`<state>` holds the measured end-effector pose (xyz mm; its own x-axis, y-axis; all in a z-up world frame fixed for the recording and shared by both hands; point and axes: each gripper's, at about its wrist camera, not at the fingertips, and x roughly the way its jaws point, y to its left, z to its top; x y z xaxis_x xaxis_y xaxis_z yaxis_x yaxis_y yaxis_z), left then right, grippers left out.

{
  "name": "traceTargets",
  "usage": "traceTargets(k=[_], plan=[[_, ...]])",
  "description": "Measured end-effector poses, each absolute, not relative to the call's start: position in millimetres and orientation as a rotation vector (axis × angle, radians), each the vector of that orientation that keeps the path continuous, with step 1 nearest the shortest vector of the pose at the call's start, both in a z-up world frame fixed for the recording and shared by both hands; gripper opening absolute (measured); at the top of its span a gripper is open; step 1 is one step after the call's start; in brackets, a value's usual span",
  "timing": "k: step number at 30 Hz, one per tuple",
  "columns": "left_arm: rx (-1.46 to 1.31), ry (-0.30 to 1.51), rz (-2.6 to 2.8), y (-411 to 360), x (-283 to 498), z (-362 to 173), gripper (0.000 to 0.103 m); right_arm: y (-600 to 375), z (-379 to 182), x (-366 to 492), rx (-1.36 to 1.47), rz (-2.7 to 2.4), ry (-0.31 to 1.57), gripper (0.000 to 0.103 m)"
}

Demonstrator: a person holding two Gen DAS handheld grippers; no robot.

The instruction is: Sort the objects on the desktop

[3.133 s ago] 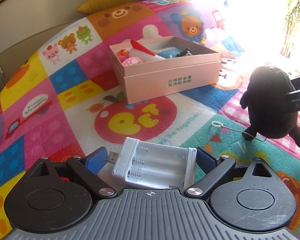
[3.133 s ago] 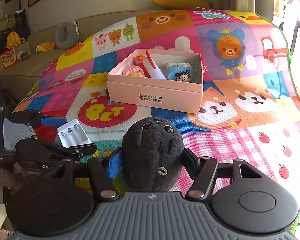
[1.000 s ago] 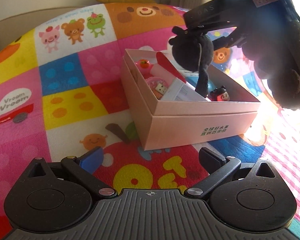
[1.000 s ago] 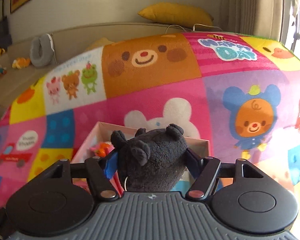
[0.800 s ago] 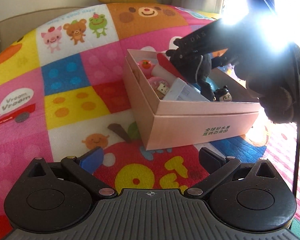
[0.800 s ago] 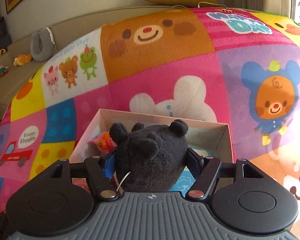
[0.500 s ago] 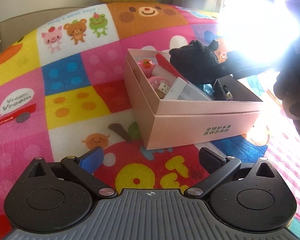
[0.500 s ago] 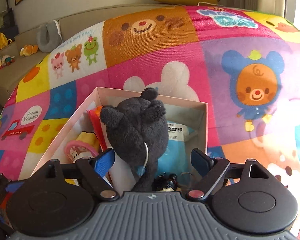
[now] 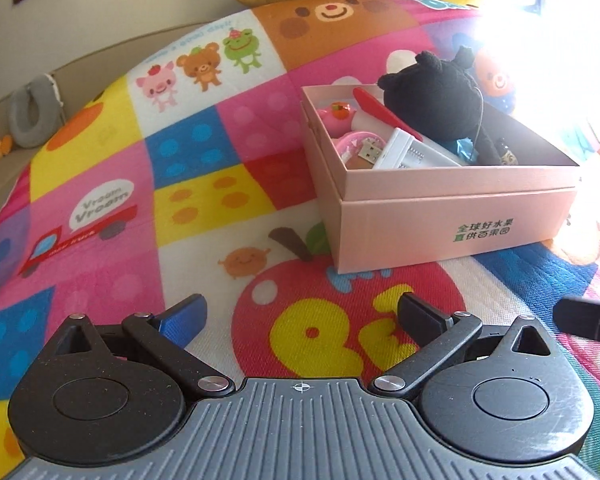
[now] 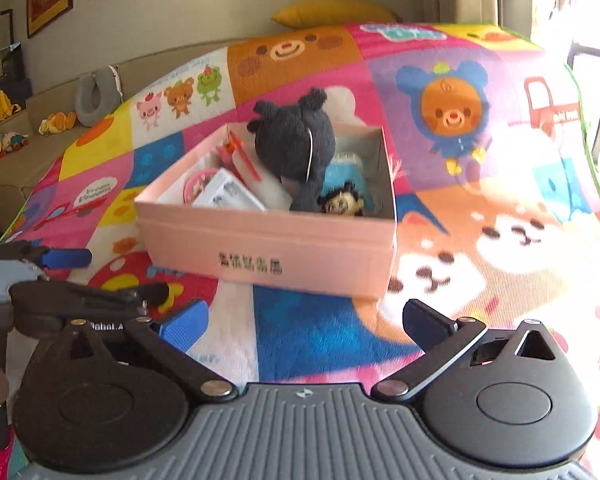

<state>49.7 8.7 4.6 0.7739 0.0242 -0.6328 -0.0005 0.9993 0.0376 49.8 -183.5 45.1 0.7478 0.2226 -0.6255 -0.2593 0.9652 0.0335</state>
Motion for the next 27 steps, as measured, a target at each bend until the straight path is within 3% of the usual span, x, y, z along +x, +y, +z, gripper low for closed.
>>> traceTargets(k=[7, 27], plan=[[0.059, 0.676, 0.064, -16, 28, 7, 0.103, -192, 18, 34, -0.067, 0.172, 0.767, 0.103], [-0.021, 0.692, 0.082, -7, 29, 4, 0.103, -183, 10, 47, -0.062, 0.206, 0.691, 0.103]])
